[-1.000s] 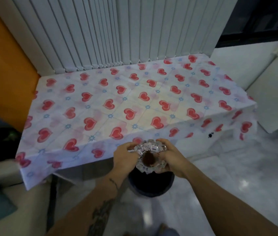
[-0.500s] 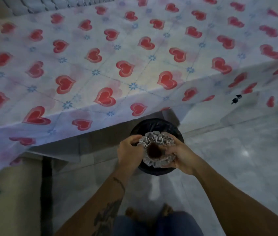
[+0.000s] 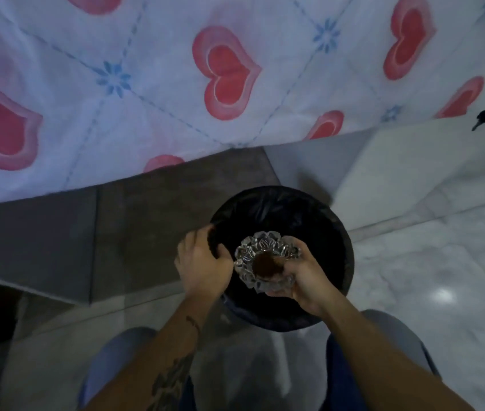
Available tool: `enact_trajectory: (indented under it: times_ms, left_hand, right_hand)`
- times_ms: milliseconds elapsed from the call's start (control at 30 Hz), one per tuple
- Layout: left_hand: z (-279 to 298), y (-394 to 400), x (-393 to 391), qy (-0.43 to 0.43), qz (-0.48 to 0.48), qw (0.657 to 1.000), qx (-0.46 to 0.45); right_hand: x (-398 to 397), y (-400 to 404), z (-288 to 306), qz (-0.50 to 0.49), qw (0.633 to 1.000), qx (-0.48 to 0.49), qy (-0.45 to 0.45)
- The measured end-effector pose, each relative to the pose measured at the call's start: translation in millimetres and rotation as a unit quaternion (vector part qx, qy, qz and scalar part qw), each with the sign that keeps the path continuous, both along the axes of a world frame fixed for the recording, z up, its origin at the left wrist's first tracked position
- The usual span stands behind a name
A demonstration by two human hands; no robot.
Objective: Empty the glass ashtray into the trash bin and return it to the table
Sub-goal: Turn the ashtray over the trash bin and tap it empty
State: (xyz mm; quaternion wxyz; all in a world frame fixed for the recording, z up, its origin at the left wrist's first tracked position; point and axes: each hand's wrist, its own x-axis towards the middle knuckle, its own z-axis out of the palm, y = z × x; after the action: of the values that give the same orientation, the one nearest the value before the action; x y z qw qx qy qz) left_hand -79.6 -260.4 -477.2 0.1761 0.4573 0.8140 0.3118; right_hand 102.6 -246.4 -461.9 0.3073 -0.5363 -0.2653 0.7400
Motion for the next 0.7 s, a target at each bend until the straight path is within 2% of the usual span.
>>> enact_trajectory:
  times_ms: [67, 200, 267, 367, 467, 600, 667, 700]
  left_hand:
    - [-22.4, 6.4, -2.0, 0.001, 0.006, 0.999, -0.038]
    - [-50.9, 9.5, -5.6, -0.098, -0.018, 0.992, -0.08]
    - [-54.2, 4.4, -6.0, -0.134, -0.051, 0.985, -0.092]
    - [-52.3, 2.6, -5.8, -0.149, -0.066, 0.982, -0.1]
    - [-52.3, 5.2, -5.2, -0.157, -0.062, 0.98, -0.101]
    - [-52.3, 7.0, -4.6, -0.177, -0.053, 0.977, -0.108]
    - [-51.7, 8.5, -6.4, -0.18, -0.057, 0.973, -0.132]
    - [-50.9, 9.1, -7.8, -0.178, -0.062, 0.971, -0.147]
  right_hand:
    - [2.3, 4.2, -20.0, -0.027, 1.0, 0.009, 0.007]
    - [3.8, 9.4, -30.4, -0.07, 0.997, 0.026, -0.002]
    - [3.0, 11.9, -25.2, -0.084, 0.995, 0.045, -0.042]
    - [2.5, 19.6, -14.2, -0.081, 0.977, 0.122, -0.155]
    - [-0.2, 29.9, -6.2, -0.04, 0.933, 0.231, -0.271]
    - [-6.7, 39.7, 4.5, -0.006, 0.875, 0.325, -0.359]
    - [-9.4, 39.3, 9.3, 0.023, 0.825, 0.392, -0.407]
    - [-9.9, 38.3, 11.4, 0.051, 0.778, 0.44, -0.445]
